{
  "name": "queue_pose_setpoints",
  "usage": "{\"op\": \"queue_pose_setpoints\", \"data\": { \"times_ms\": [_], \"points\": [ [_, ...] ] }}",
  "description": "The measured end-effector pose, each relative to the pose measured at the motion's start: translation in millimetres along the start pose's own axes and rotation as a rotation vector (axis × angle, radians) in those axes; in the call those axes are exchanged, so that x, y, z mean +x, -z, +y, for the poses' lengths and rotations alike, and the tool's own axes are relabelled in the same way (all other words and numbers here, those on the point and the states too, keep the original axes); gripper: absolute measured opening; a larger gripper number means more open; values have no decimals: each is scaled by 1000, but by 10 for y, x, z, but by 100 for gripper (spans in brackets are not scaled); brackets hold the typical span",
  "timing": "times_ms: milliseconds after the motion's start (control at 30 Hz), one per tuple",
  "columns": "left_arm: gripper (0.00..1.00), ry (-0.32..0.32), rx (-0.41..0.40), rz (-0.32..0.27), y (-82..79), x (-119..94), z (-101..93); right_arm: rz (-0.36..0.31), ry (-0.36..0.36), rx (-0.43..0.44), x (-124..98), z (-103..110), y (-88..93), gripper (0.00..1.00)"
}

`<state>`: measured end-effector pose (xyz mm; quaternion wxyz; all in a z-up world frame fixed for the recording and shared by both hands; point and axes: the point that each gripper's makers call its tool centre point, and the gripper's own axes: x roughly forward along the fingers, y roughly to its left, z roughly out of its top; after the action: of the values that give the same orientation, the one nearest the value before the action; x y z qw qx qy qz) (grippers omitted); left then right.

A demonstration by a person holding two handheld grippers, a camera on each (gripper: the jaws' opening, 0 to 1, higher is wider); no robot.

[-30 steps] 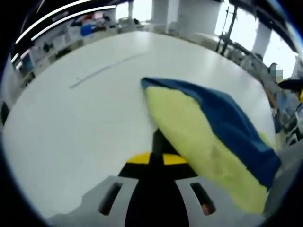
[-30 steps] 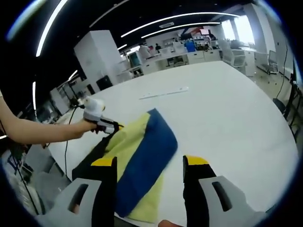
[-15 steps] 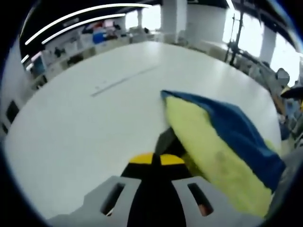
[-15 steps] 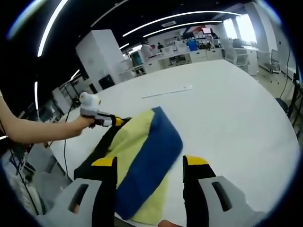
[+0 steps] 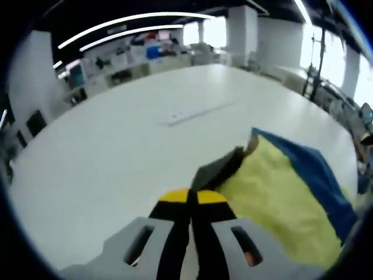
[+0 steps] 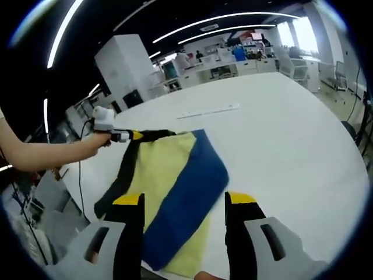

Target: Fold the garment on the visible template until the final outline fits inside the template.

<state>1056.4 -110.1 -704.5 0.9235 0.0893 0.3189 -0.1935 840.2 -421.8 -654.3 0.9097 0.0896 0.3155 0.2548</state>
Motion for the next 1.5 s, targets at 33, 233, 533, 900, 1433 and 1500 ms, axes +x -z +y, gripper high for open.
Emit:
{"op": "queue_pose_setpoints", "data": {
  "times_ms": [33,233,533,900,1433,1500],
  "points": [
    [0,-7,-11,-2,-10,1,41,1,-1,1,5,4,2,55],
    [0,-61,-93,-1,-43,10,295,9,0,1,27,8,14,55],
    [0,-128,-461,41,274,31,533,18,4,3,59,-6,36,55],
    [0,-174,-728,50,597,24,643,39,-7,-17,110,60,74,55],
    [0,-275,-795,116,916,-39,789,40,-25,-24,145,141,51,55],
    [0,-268,-802,108,905,-22,786,42,-23,-24,135,137,57,55]
  ]
}}
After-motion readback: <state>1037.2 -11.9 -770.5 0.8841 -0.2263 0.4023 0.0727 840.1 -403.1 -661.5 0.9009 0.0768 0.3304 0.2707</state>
